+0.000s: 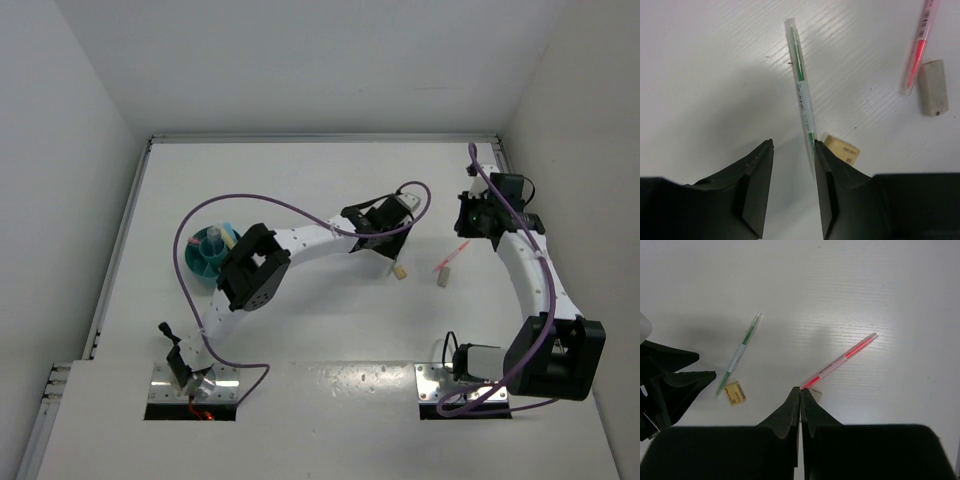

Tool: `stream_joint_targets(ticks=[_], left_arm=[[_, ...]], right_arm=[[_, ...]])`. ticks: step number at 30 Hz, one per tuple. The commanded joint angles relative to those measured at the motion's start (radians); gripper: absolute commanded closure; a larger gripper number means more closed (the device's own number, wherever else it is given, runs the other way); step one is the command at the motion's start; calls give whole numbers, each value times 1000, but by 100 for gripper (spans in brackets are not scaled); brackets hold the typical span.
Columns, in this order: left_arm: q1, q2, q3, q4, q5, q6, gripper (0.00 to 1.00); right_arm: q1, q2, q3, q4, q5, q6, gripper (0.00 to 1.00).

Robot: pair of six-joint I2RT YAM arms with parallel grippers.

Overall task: Sort the stationery into containers
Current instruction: Pick up the pen from the center of the board.

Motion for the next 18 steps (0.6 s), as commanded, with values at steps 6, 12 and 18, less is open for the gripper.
stream_joint_targets(ticks=[6, 12, 18], left_arm=[[-45, 90, 110, 51, -16, 1, 56], [-67, 110, 146, 69, -108, 21, 56], [-76, 147, 156, 69, -151, 21, 57]], right_arm=[[-23, -13, -4, 31, -38, 17, 98], [-32, -13, -4, 31, -67, 17, 98], [-41, -22, -4, 31, -76, 17, 98]])
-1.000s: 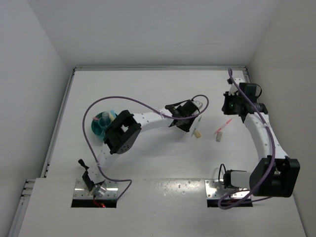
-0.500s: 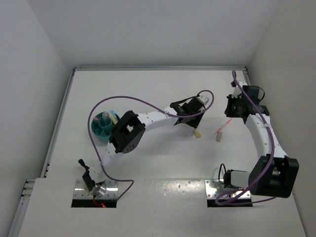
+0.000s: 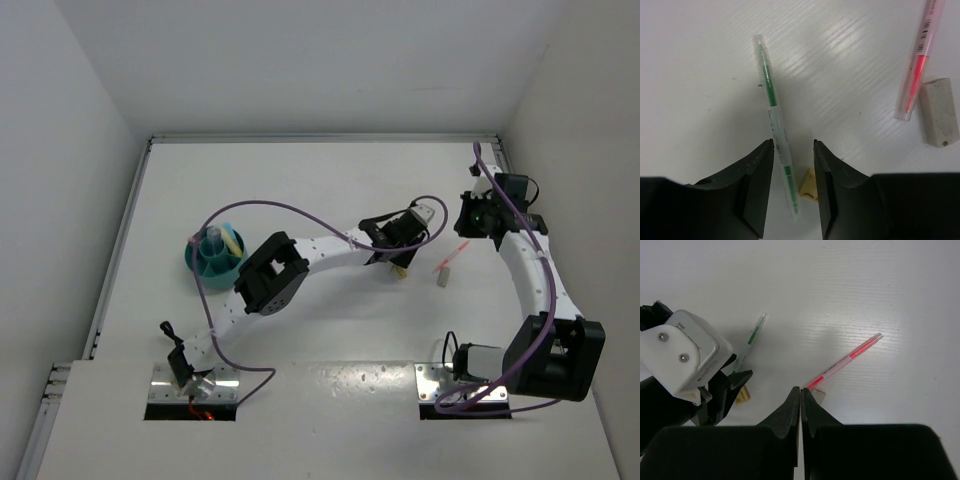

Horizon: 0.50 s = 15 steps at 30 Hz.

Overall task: Sort the stationery into containers
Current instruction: Pick up the pen from the center of the board.

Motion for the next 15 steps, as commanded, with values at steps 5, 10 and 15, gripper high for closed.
stream_joint_targets(ticks=[5, 10, 15], left_arm=[[-10, 32, 37, 24, -83, 12, 58], [-10, 41, 48, 6, -105, 12, 63], [-19, 41, 48, -16, -123, 12, 85]], right_arm=[[-12, -31, -3, 31, -30, 21, 98], [-21, -41, -3, 31, -39, 21, 98], [-21, -50, -3, 31, -39, 21, 98]])
